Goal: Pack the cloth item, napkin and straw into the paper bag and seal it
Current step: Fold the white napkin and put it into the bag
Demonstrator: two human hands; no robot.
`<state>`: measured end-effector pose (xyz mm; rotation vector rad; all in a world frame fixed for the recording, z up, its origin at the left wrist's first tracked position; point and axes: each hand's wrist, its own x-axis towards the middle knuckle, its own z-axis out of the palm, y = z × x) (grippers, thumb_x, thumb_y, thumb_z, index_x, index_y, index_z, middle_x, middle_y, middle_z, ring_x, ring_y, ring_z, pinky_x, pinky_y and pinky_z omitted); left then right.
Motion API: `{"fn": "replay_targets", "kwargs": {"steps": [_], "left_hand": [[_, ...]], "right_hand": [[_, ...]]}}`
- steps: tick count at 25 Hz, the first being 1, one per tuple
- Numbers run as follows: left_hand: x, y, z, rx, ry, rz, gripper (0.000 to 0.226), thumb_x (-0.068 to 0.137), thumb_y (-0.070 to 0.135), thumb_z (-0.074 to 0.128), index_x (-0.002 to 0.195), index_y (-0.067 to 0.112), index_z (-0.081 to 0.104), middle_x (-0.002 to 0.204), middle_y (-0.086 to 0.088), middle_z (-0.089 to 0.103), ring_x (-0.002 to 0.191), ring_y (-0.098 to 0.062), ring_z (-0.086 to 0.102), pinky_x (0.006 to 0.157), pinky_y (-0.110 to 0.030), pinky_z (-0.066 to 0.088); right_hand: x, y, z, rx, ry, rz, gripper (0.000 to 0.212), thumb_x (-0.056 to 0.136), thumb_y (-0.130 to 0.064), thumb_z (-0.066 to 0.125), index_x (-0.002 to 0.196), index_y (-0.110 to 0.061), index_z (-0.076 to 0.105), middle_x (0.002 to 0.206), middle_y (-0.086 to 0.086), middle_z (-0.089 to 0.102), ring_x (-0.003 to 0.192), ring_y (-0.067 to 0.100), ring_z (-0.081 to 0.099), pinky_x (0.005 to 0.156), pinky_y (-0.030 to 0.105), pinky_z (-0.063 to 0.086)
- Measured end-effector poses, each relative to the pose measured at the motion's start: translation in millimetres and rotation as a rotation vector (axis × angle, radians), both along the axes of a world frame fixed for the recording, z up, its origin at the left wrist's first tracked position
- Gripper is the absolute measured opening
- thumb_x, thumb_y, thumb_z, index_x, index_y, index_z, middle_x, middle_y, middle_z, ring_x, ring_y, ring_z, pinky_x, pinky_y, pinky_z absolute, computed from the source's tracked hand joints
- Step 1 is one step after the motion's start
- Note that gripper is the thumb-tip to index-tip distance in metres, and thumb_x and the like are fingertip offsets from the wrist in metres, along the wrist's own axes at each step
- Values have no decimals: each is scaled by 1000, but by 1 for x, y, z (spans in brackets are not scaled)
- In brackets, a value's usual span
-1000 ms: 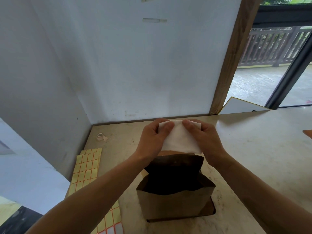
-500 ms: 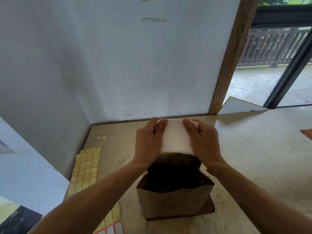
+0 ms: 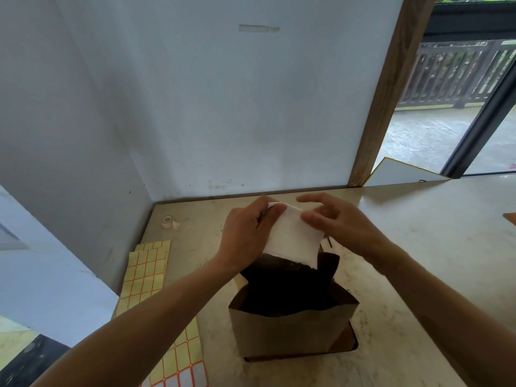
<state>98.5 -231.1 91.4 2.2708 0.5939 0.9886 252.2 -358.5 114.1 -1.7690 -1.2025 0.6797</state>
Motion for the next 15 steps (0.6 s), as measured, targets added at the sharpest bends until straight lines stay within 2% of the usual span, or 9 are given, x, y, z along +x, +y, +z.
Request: {"fn": "replay_targets", "kwargs": {"steps": [2, 3, 5, 7, 10, 11, 13, 15], "left_hand": [[0, 2, 0, 99, 42, -76, 24, 96, 36, 50, 100, 19, 67, 71, 13, 62, 60, -4, 59, 54, -13, 44], [1, 2, 0, 134, 51, -103, 23, 96, 35, 51, 100, 19, 67, 72, 12, 63, 60, -4, 59, 54, -12, 43], [1, 0, -2, 157, 76, -126, 22, 96, 36, 52, 100, 20, 67, 70, 11, 62, 57, -5, 57, 55, -14, 43], [-3, 0, -6, 147, 157, -98, 29, 97, 44, 44, 104, 24, 63, 69, 10, 62, 57, -6, 58, 56, -21, 48], [-19, 12, -9, 272, 433, 1, 48, 95, 55, 20, 98, 23, 56, 67, 9, 59, 55, -8, 56, 56, -28, 51], [-25, 16, -9, 327, 532, -8, 49, 96, 54, 20, 94, 22, 57, 67, 9, 58, 56, -8, 55, 58, -28, 52], [-33, 18, -6, 409, 717, -137, 38, 99, 47, 32, 92, 23, 60, 72, 9, 58, 62, -8, 56, 63, -26, 52], [-34, 13, -4, 490, 891, -349, 26, 97, 42, 44, 97, 26, 64, 82, 7, 62, 72, -10, 59, 70, -29, 54]], "right_hand": [[6, 7, 3, -114, -174, 186, 38, 81, -45, 68, 117, -39, 59, 105, -13, 67, 94, 8, 64, 73, 21, 55], [6, 12, 2, -136, -234, 242, 34, 80, -43, 70, 113, -36, 62, 102, -11, 67, 92, 10, 64, 76, 25, 55], [3, 18, 0, -132, -239, 275, 24, 83, -36, 68, 104, -25, 70, 91, -5, 70, 84, 13, 66, 76, 28, 56], [4, 15, -4, -153, -212, 271, 19, 84, -32, 67, 98, -20, 73, 85, -1, 71, 78, 15, 67, 72, 27, 55], [1, 8, -15, -260, -218, 256, 21, 84, -32, 67, 98, -17, 74, 85, 2, 72, 78, 16, 68, 71, 28, 56], [-1, 7, -19, -305, -226, 256, 21, 84, -31, 66, 99, -18, 74, 87, 2, 72, 79, 15, 68, 72, 28, 56], [-7, 10, -24, -422, -311, 313, 21, 87, -31, 62, 100, -18, 73, 89, 0, 71, 79, 13, 66, 68, 22, 52], [-17, 18, -29, -530, -457, 382, 20, 90, -30, 57, 100, -19, 71, 89, -2, 69, 77, 11, 62, 66, 19, 48]]}}
